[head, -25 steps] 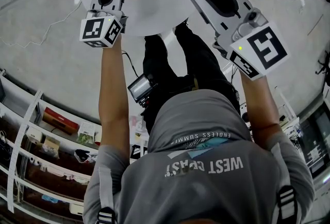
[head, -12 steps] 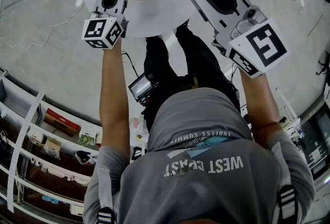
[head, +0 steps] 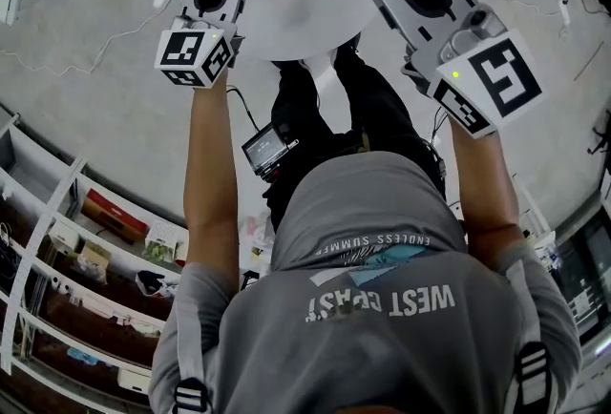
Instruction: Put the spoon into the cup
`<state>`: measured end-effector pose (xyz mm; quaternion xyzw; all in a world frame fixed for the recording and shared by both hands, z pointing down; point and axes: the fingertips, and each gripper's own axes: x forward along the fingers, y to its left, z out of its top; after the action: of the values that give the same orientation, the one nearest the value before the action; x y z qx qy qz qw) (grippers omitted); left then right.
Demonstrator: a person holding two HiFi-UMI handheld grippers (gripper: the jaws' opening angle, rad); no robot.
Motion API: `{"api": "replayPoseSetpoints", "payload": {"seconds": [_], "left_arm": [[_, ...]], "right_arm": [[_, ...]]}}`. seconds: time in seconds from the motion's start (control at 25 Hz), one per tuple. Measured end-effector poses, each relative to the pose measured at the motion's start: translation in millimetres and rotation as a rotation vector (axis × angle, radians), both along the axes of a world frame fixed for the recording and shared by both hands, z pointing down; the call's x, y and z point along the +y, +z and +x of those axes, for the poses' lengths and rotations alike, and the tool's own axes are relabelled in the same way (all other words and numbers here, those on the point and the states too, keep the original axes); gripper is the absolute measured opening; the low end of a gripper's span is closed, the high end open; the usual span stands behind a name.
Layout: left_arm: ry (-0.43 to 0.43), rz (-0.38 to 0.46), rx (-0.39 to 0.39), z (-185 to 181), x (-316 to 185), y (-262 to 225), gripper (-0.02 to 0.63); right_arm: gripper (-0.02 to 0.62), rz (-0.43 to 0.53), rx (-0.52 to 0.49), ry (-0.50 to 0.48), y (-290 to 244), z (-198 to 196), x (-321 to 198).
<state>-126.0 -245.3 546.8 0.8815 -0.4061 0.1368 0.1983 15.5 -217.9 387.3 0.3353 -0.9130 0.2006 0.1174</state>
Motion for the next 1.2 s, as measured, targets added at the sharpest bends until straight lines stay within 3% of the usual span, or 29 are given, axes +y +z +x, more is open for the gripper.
{"api": "replayPoseSetpoints", "payload": {"seconds": [0.44,0.68,1.2], "left_arm": [[0.015,0.155,-0.026,-17,15,-92,0.069],[0.017,0.243,-0.021,-27,31,-147,0.034],[-0.007,0.387,-0.032,-41,64,-232,0.008]], "right_arm": [[0.002,0.107,-0.01,-0.017,-50,-11,2],[0.002,0.171,-0.01,-0.036,-79,-15,6],[0.002,0.281,0.014,-0.11,-123,-22,21]]}}
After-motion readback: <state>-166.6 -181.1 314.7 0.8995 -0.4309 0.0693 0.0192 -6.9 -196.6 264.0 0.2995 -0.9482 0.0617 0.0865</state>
